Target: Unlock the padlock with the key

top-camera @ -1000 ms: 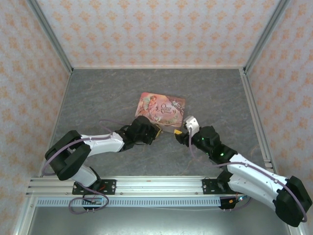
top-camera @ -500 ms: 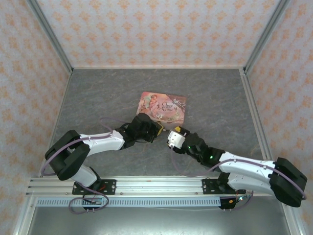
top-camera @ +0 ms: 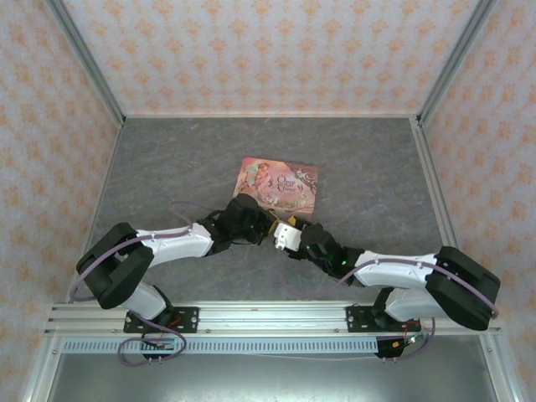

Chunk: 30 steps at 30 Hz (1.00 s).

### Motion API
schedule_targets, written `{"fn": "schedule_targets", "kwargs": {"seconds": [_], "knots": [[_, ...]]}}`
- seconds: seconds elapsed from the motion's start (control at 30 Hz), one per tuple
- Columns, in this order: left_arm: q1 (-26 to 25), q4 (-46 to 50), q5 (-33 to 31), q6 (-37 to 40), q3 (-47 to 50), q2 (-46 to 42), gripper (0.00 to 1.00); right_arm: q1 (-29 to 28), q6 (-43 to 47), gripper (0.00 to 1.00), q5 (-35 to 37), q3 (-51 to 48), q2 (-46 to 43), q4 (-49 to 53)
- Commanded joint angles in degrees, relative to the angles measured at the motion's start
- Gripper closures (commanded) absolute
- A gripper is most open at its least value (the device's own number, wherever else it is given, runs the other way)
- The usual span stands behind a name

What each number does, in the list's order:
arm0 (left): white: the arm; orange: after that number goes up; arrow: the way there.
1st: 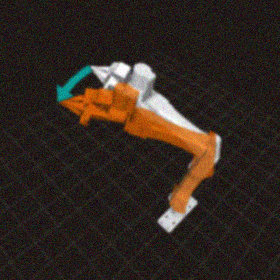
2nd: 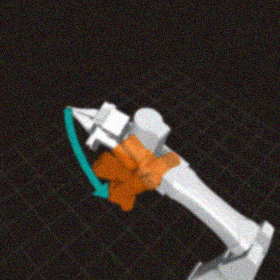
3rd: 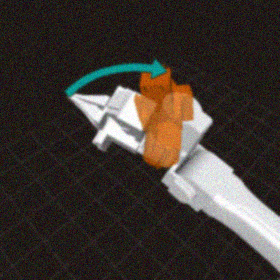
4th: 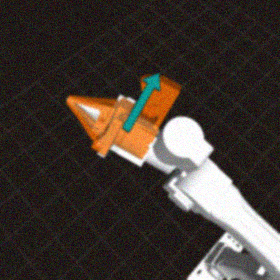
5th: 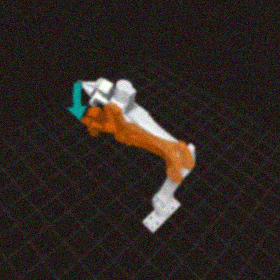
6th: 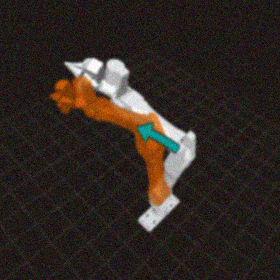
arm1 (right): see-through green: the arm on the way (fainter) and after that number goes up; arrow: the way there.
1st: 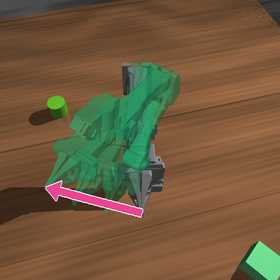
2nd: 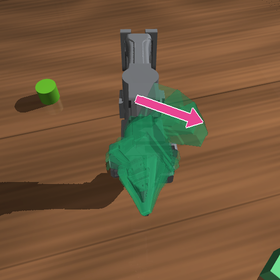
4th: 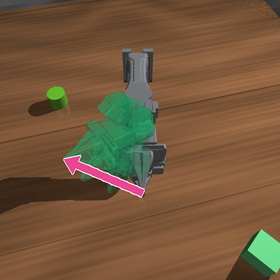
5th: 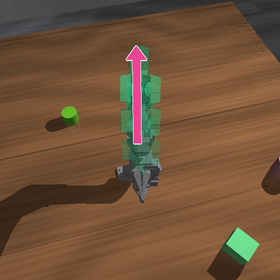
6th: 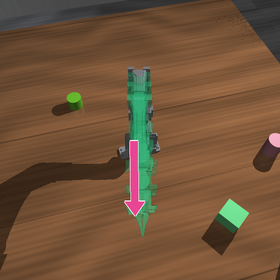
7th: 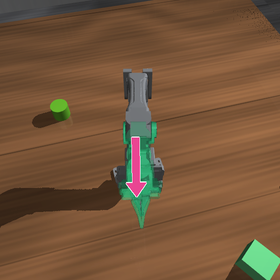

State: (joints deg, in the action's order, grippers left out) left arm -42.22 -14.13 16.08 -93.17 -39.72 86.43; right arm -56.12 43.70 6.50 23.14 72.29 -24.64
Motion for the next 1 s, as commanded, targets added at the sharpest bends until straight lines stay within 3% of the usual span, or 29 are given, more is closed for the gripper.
{"fn": "schedule_targets", "kwargs": {"seconds": [0.0, 0.5, 0.97], "knots": [[0.47, -0.99, 0.47, 0.48, -2.02, -2.85, 1.0, -0.48, -0.55, 0.53, 1.76, 1.78, 1.9, -3.77], [0.47, 0.11, 0.3, 0.81, -1.93, -4.25, 1.0, -0.57, -1.37, 0.68, 1.64, 3.67, 6.25, -6.62], [0.48, 0.38, 0.54, 1.15, -1.81, -4.64, 1.0, -0.53, -3.65, 0.91, 2.6, 3.96, 7.9, -8.29]]}}
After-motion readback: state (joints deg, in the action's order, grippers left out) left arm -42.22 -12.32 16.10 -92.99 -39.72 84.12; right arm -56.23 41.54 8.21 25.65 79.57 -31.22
